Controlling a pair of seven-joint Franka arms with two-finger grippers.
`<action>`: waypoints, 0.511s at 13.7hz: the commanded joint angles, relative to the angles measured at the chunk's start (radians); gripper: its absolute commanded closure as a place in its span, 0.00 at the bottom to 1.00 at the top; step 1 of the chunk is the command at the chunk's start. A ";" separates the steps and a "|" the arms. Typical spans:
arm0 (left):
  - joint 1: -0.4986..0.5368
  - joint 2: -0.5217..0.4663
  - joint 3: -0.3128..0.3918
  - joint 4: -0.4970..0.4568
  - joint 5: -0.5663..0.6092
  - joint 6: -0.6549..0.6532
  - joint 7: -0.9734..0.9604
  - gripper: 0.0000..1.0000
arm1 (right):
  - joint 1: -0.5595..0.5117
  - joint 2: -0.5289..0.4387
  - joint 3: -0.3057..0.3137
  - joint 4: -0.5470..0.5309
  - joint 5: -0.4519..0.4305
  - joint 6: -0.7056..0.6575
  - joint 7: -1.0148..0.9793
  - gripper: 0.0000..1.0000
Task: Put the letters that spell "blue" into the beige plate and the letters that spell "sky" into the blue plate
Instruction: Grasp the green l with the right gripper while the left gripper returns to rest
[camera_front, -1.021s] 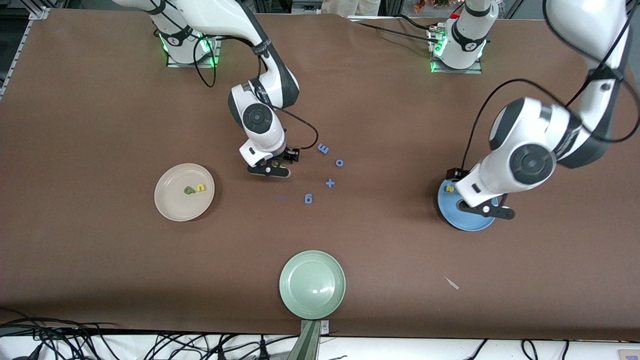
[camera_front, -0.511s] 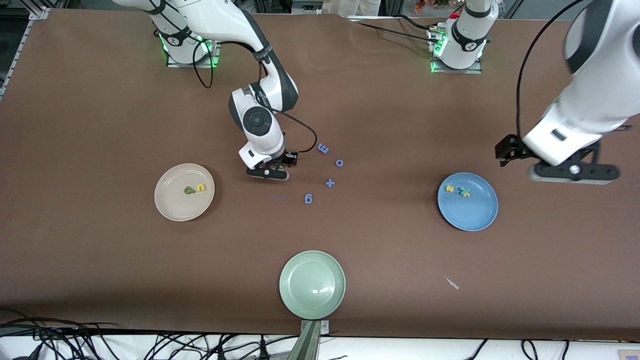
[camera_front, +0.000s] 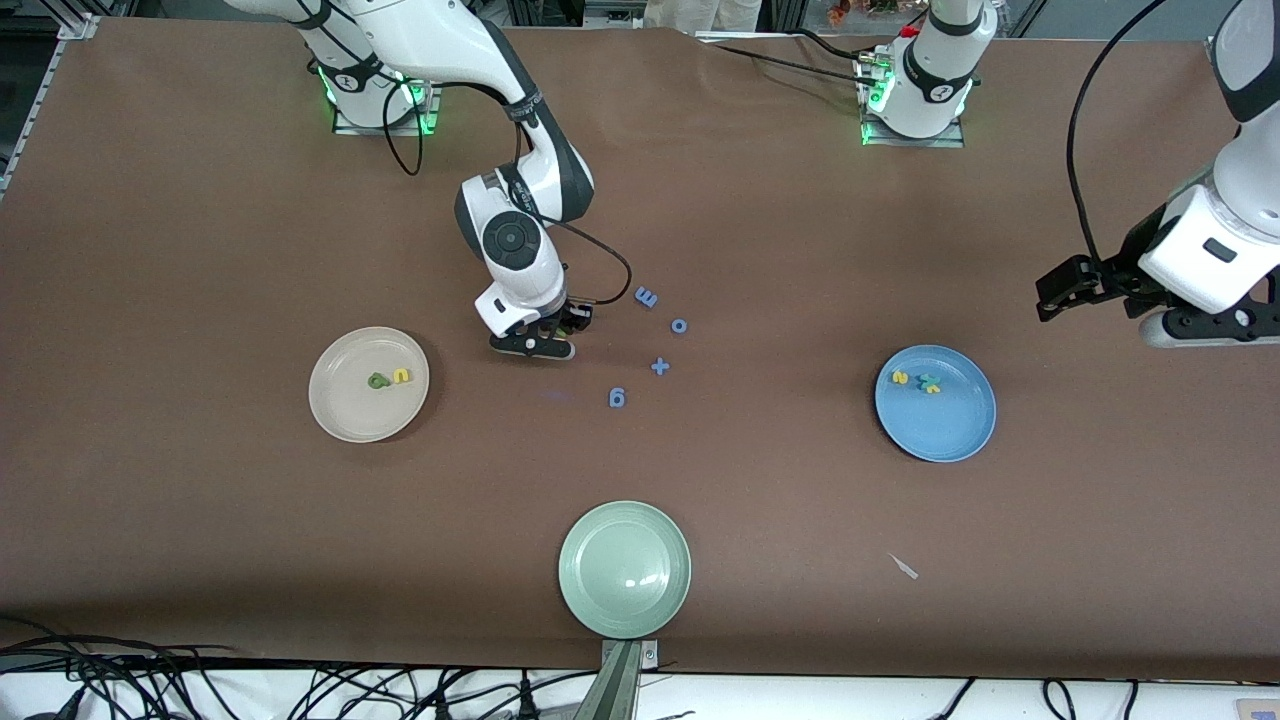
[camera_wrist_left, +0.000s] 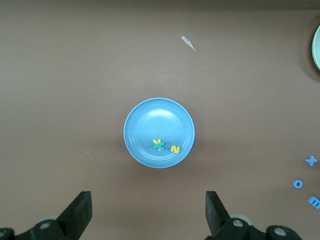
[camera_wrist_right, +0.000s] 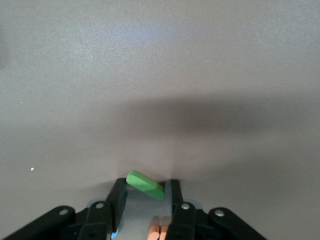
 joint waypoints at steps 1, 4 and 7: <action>-0.042 -0.098 0.068 -0.125 -0.052 0.067 0.062 0.00 | 0.008 -0.002 -0.003 -0.023 -0.007 0.016 0.002 0.70; -0.042 -0.173 0.068 -0.242 -0.050 0.136 0.073 0.00 | 0.008 -0.002 -0.003 -0.023 -0.007 0.016 -0.002 0.81; -0.043 -0.170 0.066 -0.236 -0.034 0.135 0.070 0.00 | 0.008 -0.002 -0.004 -0.023 -0.007 0.016 -0.005 0.86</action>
